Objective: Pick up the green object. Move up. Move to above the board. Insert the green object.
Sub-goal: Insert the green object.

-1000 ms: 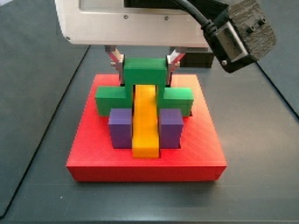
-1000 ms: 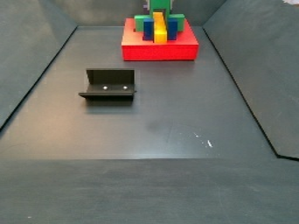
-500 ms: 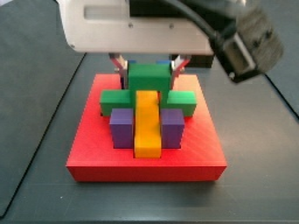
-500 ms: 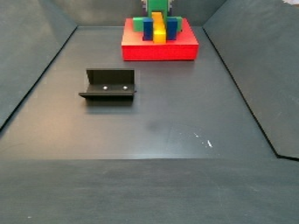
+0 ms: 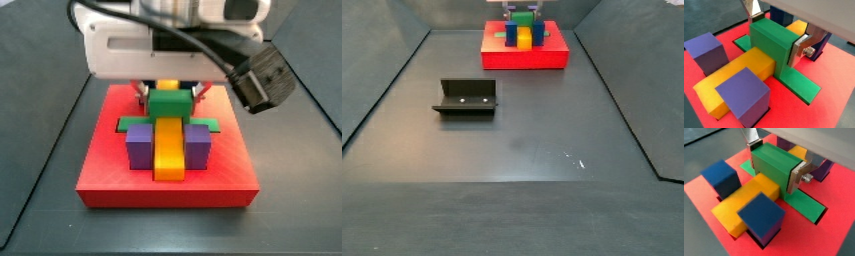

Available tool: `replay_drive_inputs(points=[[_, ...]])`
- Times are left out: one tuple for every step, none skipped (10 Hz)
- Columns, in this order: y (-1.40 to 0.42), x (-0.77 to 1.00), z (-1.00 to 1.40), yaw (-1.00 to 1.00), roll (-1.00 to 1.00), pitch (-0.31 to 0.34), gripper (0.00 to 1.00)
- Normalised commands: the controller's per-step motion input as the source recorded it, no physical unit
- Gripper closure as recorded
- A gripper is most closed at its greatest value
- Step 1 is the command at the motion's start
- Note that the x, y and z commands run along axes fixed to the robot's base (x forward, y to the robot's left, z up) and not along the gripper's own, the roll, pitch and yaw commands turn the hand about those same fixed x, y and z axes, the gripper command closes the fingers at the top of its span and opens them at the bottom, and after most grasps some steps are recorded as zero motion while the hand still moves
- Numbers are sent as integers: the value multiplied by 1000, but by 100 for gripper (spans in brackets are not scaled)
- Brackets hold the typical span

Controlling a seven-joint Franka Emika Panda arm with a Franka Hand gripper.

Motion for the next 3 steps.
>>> replay_drive_inputs(points=[[0,0,-634,0,0,-193,100],[0,-74,-151,0,-7,-164,100],[0,-6,0,0,0,0,100]])
